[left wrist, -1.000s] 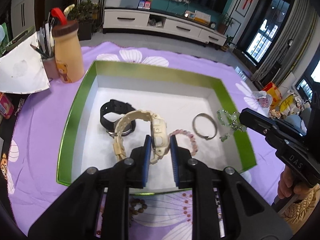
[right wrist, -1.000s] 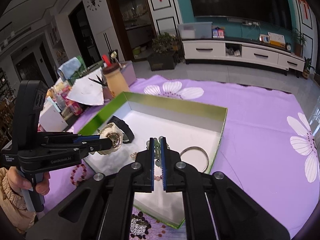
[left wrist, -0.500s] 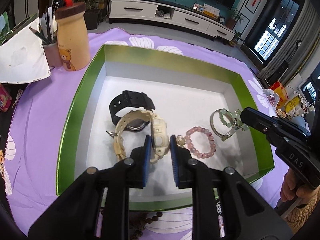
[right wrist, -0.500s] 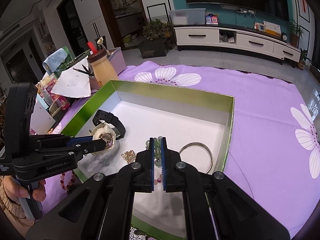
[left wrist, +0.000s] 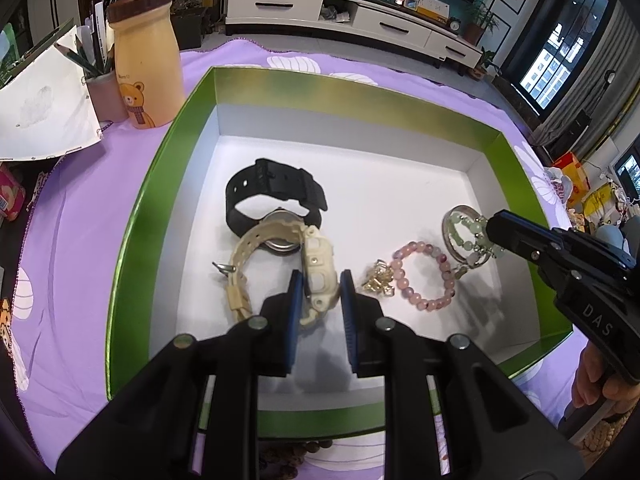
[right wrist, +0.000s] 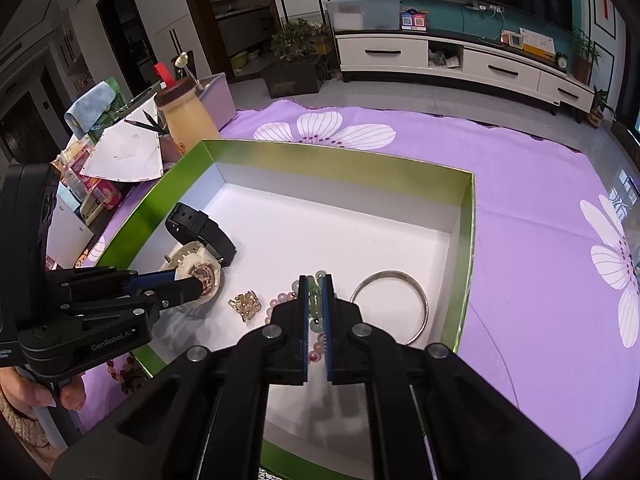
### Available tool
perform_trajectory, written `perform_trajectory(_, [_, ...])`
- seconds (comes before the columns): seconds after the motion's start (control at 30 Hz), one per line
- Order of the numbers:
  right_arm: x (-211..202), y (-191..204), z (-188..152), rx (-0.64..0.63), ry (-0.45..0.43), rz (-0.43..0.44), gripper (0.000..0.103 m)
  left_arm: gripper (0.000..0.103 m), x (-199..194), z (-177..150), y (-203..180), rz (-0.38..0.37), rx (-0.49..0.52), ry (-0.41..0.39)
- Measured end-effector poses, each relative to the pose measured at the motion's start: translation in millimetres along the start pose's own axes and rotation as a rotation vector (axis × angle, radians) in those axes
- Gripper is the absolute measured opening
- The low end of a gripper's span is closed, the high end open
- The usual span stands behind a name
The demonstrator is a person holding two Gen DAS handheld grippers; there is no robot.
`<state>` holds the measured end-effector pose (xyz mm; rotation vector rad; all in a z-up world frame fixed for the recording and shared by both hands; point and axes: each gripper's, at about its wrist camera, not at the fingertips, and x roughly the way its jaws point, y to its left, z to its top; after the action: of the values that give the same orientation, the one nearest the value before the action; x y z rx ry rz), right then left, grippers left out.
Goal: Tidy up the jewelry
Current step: 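Drop both items into the box, white watch from the left tool, brooch from the right, then lift both open tools out of the green box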
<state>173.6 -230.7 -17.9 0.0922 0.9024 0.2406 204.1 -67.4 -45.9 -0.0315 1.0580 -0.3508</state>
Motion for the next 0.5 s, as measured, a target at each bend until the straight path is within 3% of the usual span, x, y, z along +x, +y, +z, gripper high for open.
perform_trajectory(0.37, [6.4,-2.7,-3.0,0.013,0.024,-0.029,0.006,0.019,0.4,2.5,-6.8,0.012,0.012,-0.002])
perform_trajectory(0.5, [1.2,-3.6,-4.0,0.023,0.008,-0.031,0.022,0.020,-1.7,5.1,-10.1,0.011,0.019,-0.011])
